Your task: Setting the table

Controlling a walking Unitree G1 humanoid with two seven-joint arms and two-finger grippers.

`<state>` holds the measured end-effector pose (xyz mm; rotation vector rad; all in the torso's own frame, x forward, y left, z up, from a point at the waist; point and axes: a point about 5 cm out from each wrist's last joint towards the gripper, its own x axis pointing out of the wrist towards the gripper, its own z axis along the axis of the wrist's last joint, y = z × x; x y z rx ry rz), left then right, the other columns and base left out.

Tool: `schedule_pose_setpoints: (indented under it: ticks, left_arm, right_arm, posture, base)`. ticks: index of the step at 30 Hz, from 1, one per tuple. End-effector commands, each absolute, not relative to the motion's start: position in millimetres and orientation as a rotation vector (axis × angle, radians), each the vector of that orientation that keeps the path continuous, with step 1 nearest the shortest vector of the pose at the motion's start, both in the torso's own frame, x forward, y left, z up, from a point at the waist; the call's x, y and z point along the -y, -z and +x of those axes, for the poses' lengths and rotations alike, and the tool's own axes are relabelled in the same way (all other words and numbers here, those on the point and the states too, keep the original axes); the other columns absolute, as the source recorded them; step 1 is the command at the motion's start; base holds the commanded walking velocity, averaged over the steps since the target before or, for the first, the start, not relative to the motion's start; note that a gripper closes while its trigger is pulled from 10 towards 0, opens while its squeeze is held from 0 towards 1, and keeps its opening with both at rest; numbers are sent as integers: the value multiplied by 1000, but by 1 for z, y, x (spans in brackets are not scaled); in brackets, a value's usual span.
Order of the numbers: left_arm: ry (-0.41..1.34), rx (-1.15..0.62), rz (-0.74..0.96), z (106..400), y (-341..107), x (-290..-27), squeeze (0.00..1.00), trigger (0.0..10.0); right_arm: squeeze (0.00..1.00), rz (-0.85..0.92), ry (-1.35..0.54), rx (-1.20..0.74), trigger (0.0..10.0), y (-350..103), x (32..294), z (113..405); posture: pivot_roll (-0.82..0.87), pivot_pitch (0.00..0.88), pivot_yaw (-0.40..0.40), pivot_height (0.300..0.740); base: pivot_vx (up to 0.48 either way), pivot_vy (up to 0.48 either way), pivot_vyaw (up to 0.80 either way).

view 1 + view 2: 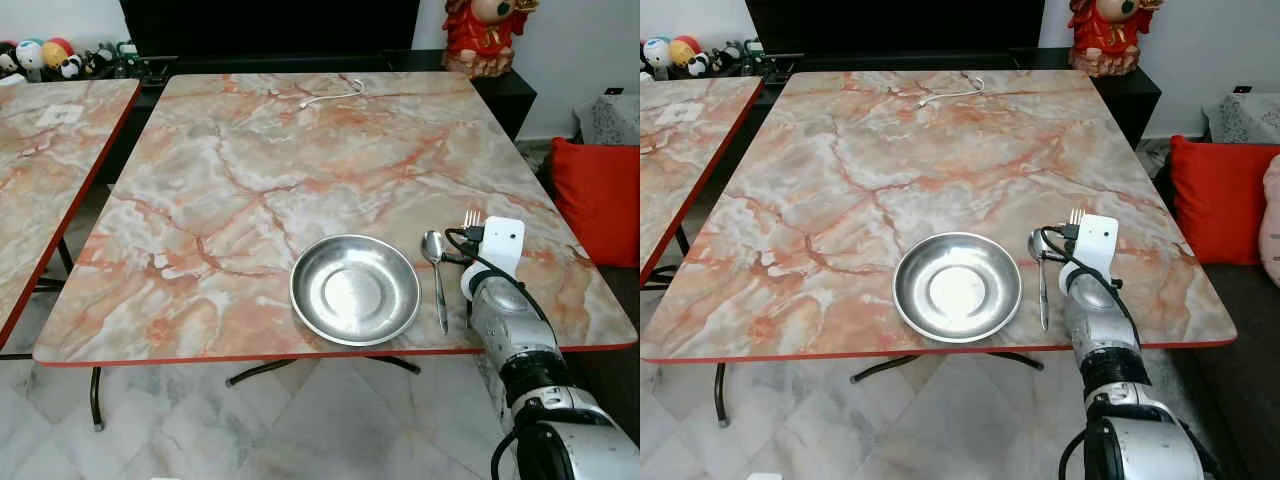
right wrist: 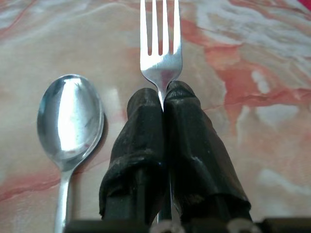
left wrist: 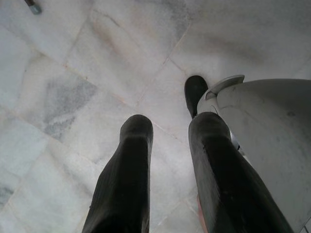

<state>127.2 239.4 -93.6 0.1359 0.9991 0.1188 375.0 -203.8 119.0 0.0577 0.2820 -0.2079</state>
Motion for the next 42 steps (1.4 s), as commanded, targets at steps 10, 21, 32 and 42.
schedule_pose_setpoints:
  ticks: [10,21,32,42]
  left_arm:
    - [-101,-1044,151,117,97,-239,0,10000]
    - [-96,-1045,153,116,98,-239,0,10000]
    - [-96,-1048,151,115,98,-238,0,10000]
    - [-97,-1049,148,115,98,-238,0,10000]
  right_arm:
    - [0,37,192,-315,10000,-115,206,377]
    - [0,16,138,-342,10000,-109,200,376]
    - [0,22,145,-372,10000,-102,200,373]
    - [365,28,136,-385,10000,-100,199,373]
  posture:
    - [-13,113,16,740]
    - [-12,116,14,740]
    - [-11,130,11,740]
    - [-9,136,8,740]
  base:
    - [0,0,0]
    - [0,0,0]
    - [0,0,0]
    - [0,0,0]
